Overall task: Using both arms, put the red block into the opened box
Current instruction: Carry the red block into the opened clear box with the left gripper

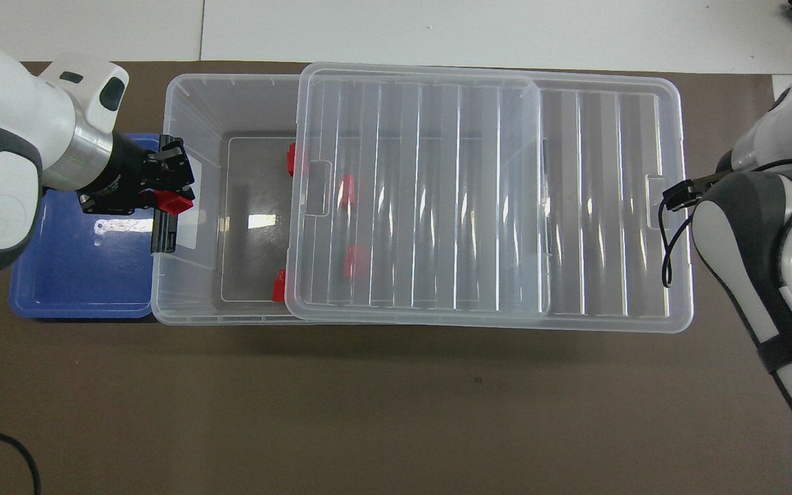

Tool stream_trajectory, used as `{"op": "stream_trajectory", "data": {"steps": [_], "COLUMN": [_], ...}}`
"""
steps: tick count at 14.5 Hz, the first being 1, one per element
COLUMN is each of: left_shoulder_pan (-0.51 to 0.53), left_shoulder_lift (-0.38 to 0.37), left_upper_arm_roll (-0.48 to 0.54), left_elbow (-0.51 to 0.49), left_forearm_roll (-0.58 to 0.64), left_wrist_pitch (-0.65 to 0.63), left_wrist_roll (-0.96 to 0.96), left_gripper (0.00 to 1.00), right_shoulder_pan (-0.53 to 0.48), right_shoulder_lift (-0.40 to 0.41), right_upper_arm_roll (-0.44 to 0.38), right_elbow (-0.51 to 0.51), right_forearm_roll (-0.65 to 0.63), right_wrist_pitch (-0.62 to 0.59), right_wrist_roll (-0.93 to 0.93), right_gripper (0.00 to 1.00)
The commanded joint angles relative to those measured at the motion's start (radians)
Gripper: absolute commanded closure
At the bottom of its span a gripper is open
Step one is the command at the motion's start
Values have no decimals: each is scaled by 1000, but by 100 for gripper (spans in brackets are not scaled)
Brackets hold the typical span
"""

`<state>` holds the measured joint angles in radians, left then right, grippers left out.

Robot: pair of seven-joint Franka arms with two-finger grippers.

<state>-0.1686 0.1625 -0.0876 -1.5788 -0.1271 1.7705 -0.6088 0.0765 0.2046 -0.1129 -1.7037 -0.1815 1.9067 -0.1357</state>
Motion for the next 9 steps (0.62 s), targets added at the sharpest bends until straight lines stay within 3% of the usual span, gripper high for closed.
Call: {"op": "stream_trajectory", "data": {"steps": [1,3,7,9], "left_shoulder_pan": [-37,-95,-101,-136], "left_shoulder_lift": [-15,-12,3,64], "left_upper_arm_roll": [14,14,14,14], "left_elbow": [-65,-143,-240,-257], "left_forearm_roll": [20,96,132,181], "left_wrist_pitch": [85,180,320,389], "left_wrist_roll": [-31,-32,-29,-31], "left_gripper": [100,100,100,100], "right_shoulder_pan": [-11,-9,-1,-1], "right_shoulder_lift": [-17,-34,-120,-166], "right_upper_arm_roll": [9,13,18,18], "right_elbow": [-1,10,16,16], "right_forearm_roll": [-24,-6,63,95], "right_wrist_pitch": [-17,-28,-49,-69], "right_wrist_roll": [-24,-15,91,163], "right_gripper": [0,0,0,0]}}
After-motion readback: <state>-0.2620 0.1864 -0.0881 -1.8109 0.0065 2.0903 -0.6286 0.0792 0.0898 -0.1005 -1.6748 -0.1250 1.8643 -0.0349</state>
